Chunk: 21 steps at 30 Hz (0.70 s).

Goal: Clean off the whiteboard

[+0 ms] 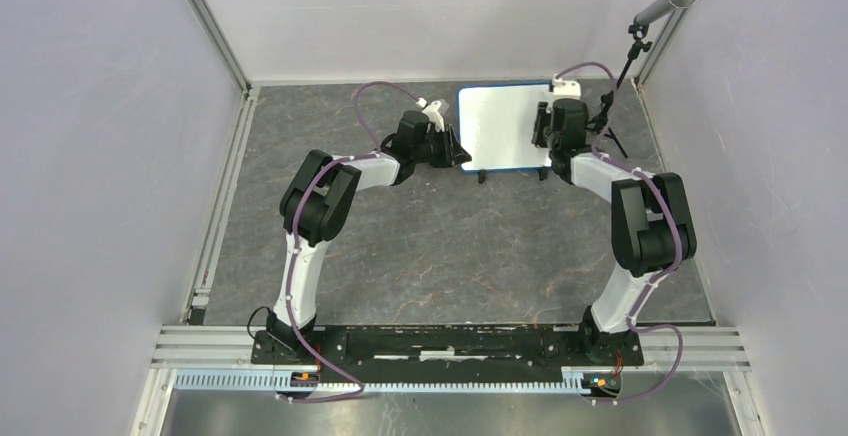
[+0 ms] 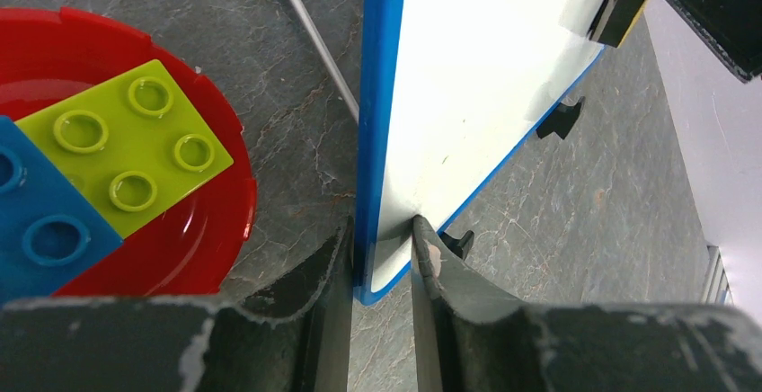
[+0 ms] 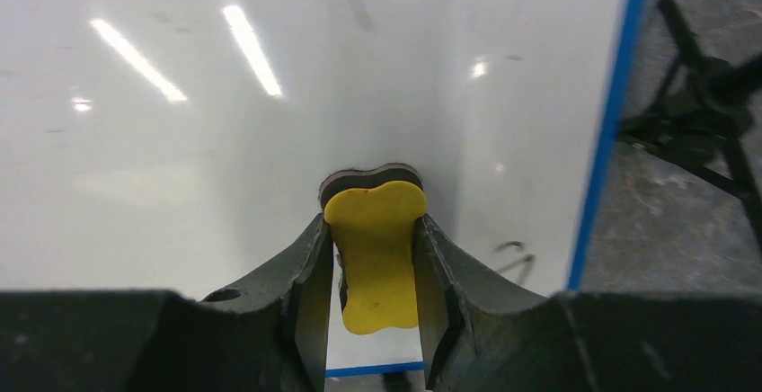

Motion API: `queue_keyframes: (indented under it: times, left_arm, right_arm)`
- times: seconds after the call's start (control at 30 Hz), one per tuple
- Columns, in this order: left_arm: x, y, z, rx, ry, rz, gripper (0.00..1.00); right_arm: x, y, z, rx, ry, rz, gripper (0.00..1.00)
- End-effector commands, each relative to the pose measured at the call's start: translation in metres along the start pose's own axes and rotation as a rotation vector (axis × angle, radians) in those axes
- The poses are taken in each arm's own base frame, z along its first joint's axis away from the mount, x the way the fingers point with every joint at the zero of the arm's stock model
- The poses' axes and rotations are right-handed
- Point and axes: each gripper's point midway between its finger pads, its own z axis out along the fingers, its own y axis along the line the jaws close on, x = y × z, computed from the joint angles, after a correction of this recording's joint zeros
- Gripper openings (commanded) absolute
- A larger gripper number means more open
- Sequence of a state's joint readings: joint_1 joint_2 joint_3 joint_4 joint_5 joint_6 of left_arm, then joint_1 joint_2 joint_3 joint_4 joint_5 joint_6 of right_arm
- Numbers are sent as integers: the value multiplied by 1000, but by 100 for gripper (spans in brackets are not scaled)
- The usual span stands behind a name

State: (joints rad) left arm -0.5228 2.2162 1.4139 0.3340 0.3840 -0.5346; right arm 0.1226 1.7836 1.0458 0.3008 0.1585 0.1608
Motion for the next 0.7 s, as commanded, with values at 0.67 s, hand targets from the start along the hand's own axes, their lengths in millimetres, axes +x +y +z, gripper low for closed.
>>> queue_keyframes:
  times: [0.67]
  left_arm:
    - [17, 47, 2, -169, 37, -67, 2]
  right_arm:
    - [28, -51, 10, 36, 35, 82, 31]
